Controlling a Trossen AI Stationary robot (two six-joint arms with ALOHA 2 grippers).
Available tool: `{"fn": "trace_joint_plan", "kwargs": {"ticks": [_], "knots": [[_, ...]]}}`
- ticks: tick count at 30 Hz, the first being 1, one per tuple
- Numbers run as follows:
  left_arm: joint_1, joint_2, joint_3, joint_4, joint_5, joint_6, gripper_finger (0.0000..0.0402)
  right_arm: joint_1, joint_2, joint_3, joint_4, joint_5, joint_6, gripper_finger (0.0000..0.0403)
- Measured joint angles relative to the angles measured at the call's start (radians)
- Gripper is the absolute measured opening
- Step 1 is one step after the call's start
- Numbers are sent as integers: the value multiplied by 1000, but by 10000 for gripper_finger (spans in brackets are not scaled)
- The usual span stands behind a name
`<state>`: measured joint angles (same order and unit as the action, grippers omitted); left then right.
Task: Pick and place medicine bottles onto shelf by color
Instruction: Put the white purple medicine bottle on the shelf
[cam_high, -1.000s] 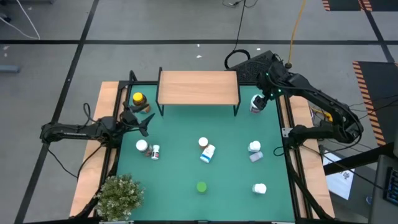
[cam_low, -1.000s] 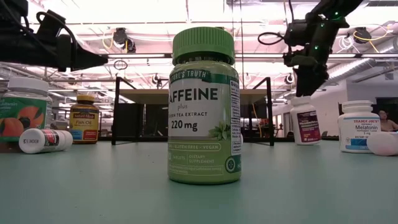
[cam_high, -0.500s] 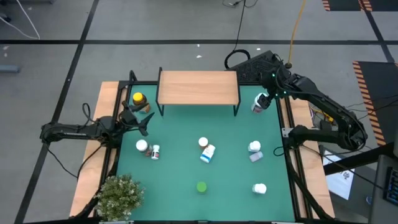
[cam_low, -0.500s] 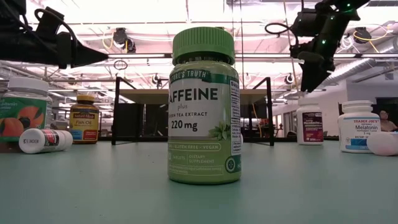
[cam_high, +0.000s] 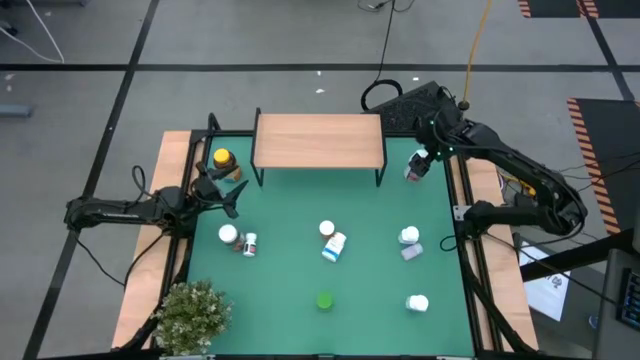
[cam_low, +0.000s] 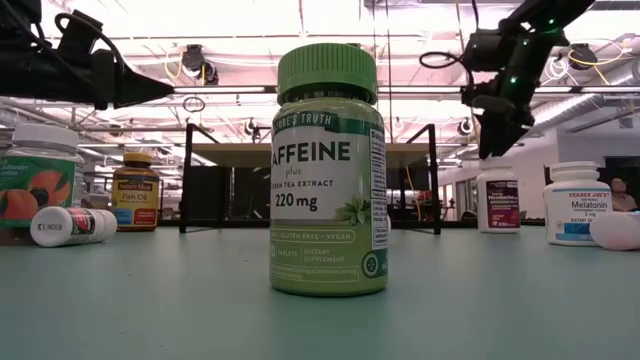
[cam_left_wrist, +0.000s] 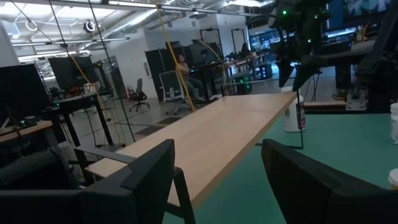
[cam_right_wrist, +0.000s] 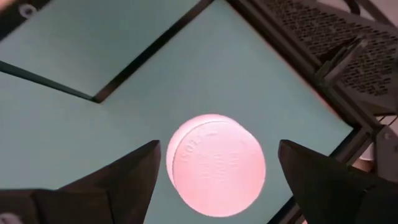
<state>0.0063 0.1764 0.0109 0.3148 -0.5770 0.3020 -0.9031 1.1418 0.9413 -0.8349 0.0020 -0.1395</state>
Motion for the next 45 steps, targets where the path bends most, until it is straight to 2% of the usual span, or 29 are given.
{"fn": "trace_joint_plan", "kwargs": {"ticks": [7,15,18,20,23,26,28,32,36,45], "knots": [[0,0,0,-23,0,-20,246,0,41,0,-32,-1,7,309],[0,0,0,-31,0,-49,246,0,41,0,-36,0,-5,230],[0,0,0,-28,0,-53,246,0,42,6,-54,1,18,230],[0,0,0,-27,0,-62,246,6,43,38,-126,1,36,230],[0,0,0,-28,0,-76,246,26,43,137,-246,17,60,230],[0,0,0,-39,0,-91,246,49,42,267,-330,93,84,234],[0,0,0,-51,2,-107,246,60,42,356,-328,128,102,235],[0,0,0,-58,47,-157,246,66,88,549,-329,128,135,233],[0,0,0,-57,76,-145,246,66,192,747,-348,127,139,234],[0,0,0,1,79,-52,246,82,539,1189,-450,115,95,235]]}}
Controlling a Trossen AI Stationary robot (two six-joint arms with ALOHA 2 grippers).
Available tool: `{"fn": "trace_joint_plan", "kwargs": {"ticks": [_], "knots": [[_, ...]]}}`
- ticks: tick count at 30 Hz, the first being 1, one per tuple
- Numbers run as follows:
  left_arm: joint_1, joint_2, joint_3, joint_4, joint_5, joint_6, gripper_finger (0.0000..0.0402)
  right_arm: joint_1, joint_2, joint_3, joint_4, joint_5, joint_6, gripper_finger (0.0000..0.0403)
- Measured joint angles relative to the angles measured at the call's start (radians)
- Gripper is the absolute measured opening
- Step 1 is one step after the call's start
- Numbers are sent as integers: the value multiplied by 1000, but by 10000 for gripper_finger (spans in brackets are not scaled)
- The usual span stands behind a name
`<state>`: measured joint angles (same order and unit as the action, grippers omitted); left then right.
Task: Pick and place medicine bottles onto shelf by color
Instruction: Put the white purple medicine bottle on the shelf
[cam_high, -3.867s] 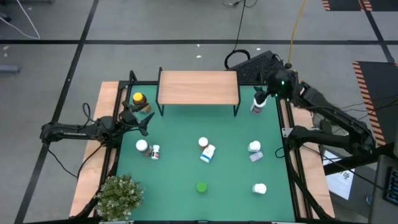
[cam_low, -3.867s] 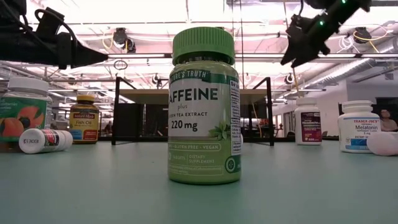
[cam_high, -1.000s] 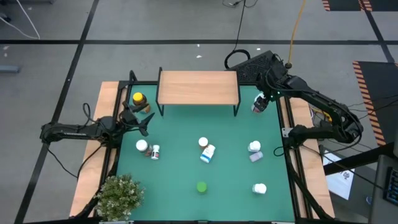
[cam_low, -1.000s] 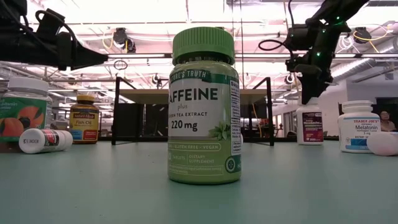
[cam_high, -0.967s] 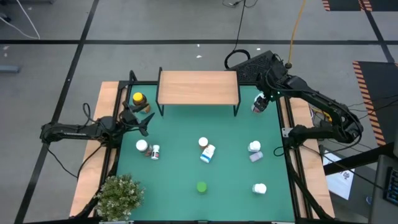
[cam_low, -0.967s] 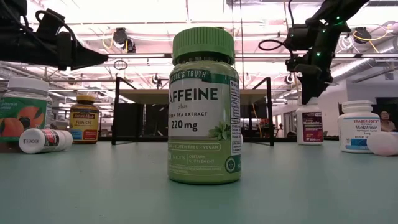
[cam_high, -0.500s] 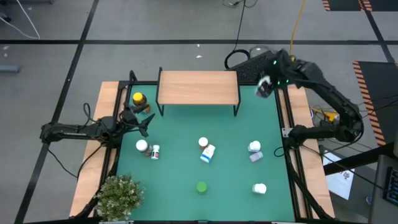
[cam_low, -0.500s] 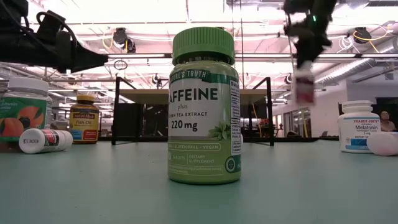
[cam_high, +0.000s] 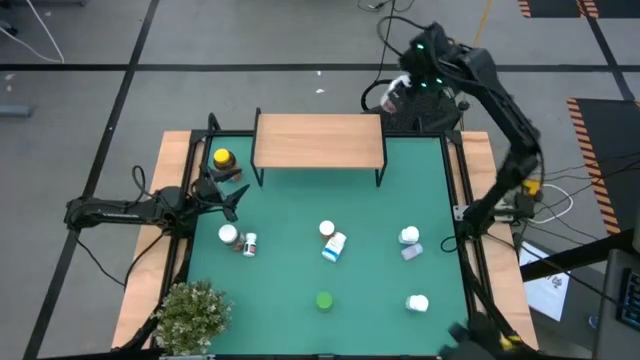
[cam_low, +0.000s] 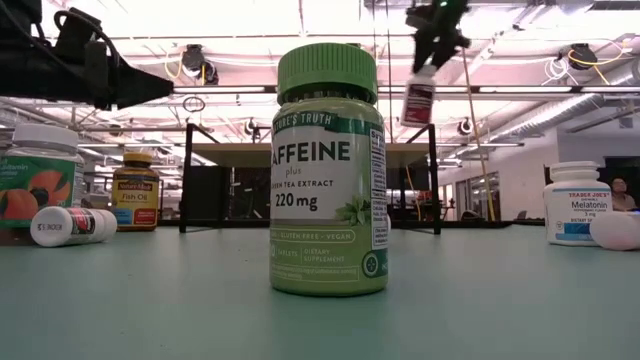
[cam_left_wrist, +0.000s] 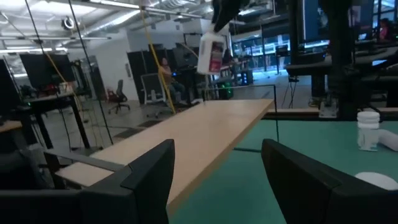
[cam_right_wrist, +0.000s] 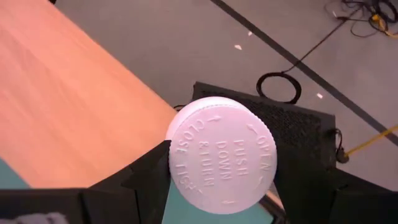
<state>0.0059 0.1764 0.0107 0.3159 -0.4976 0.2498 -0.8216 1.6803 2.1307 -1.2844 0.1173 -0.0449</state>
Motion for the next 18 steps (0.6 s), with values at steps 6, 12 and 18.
{"fn": "trace_joint_plan", "kwargs": {"ticks": [6,12,18], "knots": [[0,0,0,2,0,-6,246,46,112,34,-3,-45,-43,236],[0,0,0,-22,0,-21,246,79,172,30,-6,-44,-56,237],[0,0,0,-33,0,-32,246,84,180,32,3,-42,-59,237]]}}
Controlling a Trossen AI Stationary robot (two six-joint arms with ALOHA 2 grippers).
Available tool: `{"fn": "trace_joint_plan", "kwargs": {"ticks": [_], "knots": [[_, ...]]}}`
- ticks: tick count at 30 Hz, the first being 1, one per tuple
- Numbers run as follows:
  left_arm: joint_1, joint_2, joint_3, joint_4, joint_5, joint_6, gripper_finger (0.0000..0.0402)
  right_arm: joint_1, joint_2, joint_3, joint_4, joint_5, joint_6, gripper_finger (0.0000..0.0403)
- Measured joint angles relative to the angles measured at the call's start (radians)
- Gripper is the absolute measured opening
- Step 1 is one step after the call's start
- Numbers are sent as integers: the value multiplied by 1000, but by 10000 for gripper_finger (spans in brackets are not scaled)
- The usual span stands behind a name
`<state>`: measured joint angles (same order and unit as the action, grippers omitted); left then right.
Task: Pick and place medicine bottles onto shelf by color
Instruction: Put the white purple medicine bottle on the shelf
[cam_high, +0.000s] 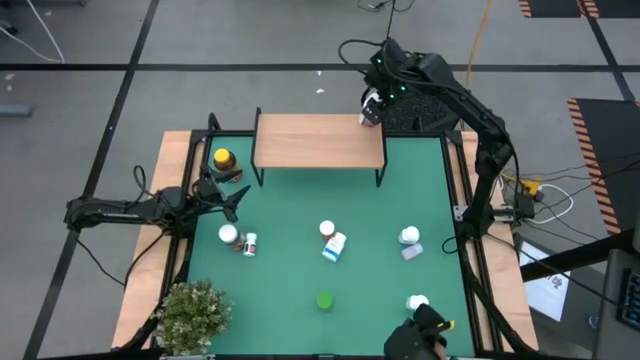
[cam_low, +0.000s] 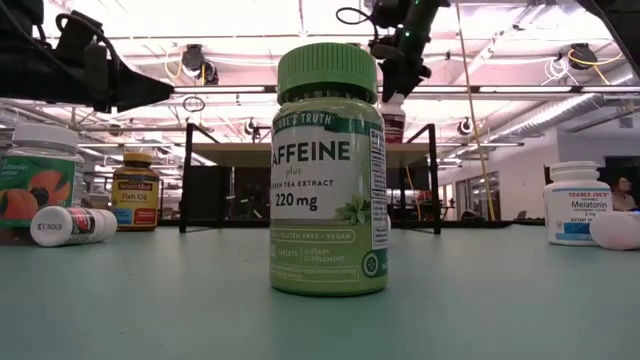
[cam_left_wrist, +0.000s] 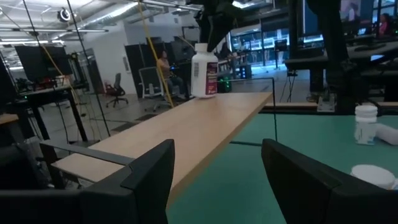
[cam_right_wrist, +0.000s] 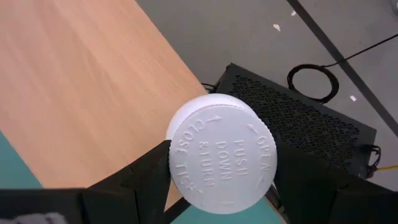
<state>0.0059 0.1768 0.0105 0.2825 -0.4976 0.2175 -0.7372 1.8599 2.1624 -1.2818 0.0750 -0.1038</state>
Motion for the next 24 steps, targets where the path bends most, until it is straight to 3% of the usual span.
{"fn": "trace_joint_plan", "kwargs": {"ticks": [6,11,24], "knots": [[0,0,0,5,0,-14,246,8,-1,0,-3,-4,2,240],[0,0,0,5,0,-16,246,20,-1,0,20,-78,-7,254],[0,0,0,-1,0,-14,246,39,-2,-59,107,-77,-19,262]]}}
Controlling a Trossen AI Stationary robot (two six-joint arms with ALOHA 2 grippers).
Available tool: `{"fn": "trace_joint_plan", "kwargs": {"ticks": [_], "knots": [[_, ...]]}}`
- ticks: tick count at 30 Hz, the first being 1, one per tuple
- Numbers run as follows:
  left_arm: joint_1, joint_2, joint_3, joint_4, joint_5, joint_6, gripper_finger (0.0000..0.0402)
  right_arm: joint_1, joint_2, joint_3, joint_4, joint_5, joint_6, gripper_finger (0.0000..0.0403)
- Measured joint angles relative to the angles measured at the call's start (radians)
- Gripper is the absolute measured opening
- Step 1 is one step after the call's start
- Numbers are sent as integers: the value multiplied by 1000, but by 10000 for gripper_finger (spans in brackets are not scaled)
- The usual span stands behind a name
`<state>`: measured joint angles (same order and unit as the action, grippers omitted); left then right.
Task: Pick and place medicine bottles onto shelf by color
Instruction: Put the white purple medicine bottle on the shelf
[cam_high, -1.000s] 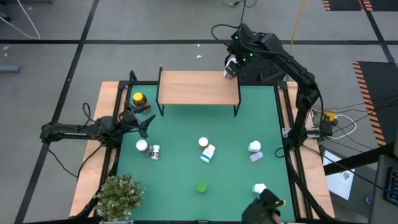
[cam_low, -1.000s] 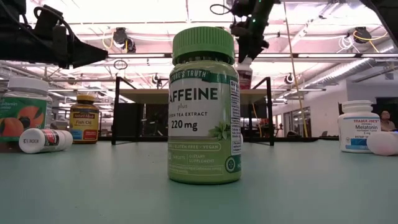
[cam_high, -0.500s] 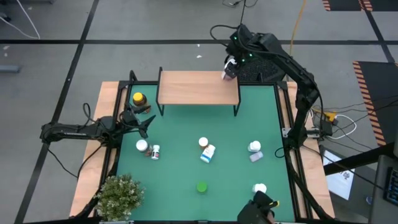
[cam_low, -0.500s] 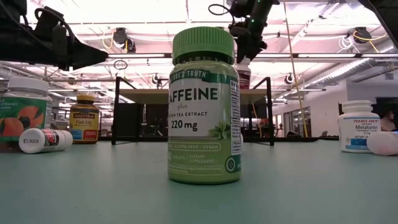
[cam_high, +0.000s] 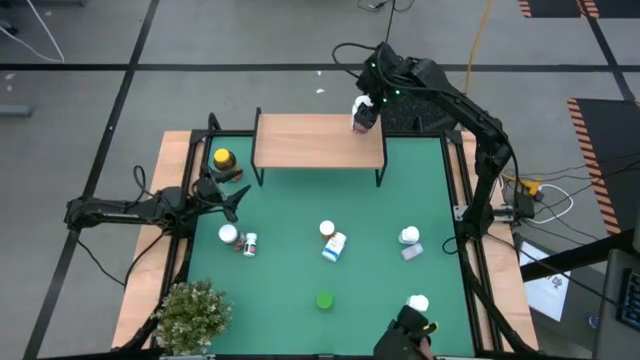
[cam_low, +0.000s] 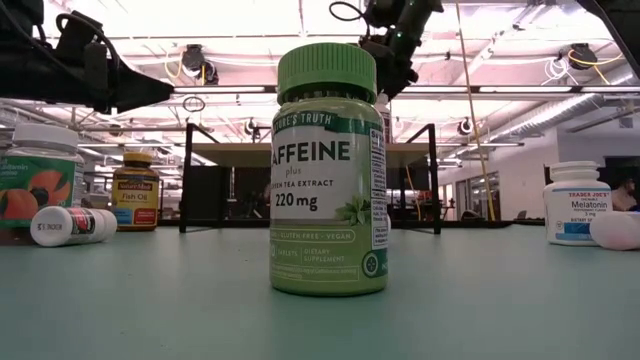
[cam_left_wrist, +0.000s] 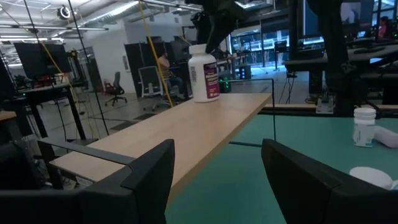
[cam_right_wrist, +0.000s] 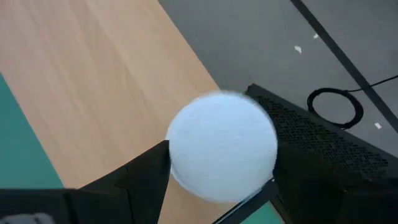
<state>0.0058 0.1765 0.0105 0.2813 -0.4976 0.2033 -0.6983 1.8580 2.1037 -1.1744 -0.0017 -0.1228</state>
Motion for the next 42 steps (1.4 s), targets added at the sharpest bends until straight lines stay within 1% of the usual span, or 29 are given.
{"fn": "trace_joint_plan", "kwargs": {"ticks": [5,8,19,23,39,42], "knots": [[0,0,0,0,0,1,246,0,-4,-55,39,30,-23,263],[0,0,0,0,0,1,246,0,-5,-71,60,29,-36,263],[0,0,0,-26,0,1,246,1,-43,-78,38,33,-83,263],[0,0,0,-26,0,0,246,0,-64,-78,72,31,-85,263],[0,0,0,6,0,1,246,2,-68,-77,76,21,-118,263],[0,0,0,2,0,4,246,6,-68,-76,69,-9,-129,263]]}}
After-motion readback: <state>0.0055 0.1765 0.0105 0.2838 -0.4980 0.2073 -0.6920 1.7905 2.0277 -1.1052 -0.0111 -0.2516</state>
